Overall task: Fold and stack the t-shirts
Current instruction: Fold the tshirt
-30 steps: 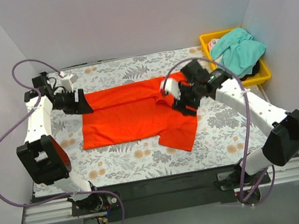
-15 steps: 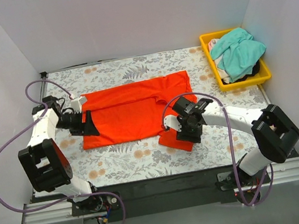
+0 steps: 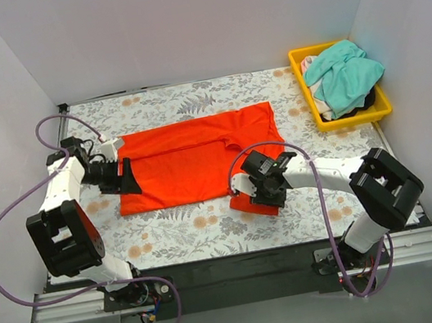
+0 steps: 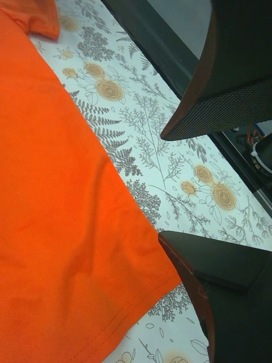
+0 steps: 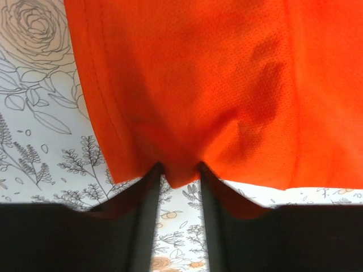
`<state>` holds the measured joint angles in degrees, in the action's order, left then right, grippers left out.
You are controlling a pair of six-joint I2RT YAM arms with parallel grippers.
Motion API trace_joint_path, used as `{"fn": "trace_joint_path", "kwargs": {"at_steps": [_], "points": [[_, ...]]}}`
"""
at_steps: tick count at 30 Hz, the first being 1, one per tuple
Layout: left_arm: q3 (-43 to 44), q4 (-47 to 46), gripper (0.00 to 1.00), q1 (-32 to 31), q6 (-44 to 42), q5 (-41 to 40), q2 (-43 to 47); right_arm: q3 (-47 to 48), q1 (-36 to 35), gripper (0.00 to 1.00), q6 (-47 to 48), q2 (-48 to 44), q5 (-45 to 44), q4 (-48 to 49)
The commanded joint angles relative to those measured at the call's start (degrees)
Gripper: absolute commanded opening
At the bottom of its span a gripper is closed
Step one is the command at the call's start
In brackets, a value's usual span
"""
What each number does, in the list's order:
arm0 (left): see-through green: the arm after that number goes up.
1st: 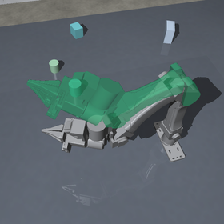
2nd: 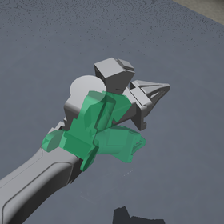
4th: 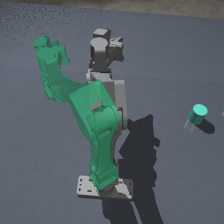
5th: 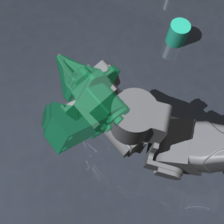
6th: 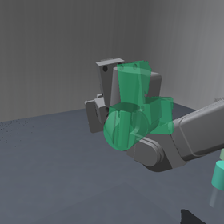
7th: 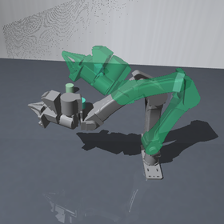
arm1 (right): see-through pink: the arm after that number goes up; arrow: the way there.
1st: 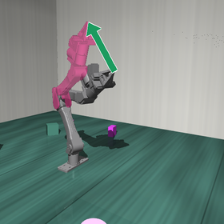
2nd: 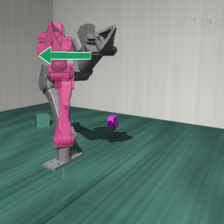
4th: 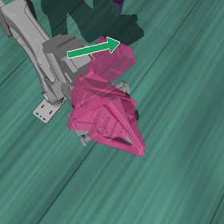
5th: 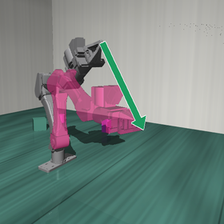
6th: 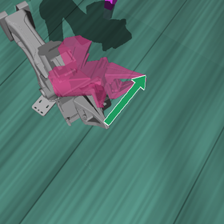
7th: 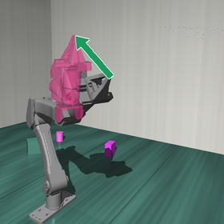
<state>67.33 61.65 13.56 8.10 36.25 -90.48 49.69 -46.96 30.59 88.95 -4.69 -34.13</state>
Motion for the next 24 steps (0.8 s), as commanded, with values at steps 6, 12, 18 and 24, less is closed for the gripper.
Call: {"fn": "trace_joint_path", "kwargs": {"at_steps": [6, 12, 18, 24], "points": [[-0.27, 0.66, 0.60, 0.06, -10.00, -2.76, 1.27, -2.58, 0.03, 0.01, -1.58, 0.09, 0.29, 1.44], [-3.78, 2.34, 0.52, 0.06, -28.54, -5.49, 3.18, -3.02, 0.64, 0.01, -2.02, -5.18, 3.46, -1.55], [-10.90, -1.44, 0.48, -0.99, -43.33, -9.35, 7.59, -1.62, 2.22, 0.01, -2.64, -5.28, 4.25, -3.13], [-13.54, -2.32, 0.45, -1.61, -47.30, -10.32, 6.19, 0.05, 3.45, 0.01, -2.90, -3.87, 7.41, -3.66]]}}
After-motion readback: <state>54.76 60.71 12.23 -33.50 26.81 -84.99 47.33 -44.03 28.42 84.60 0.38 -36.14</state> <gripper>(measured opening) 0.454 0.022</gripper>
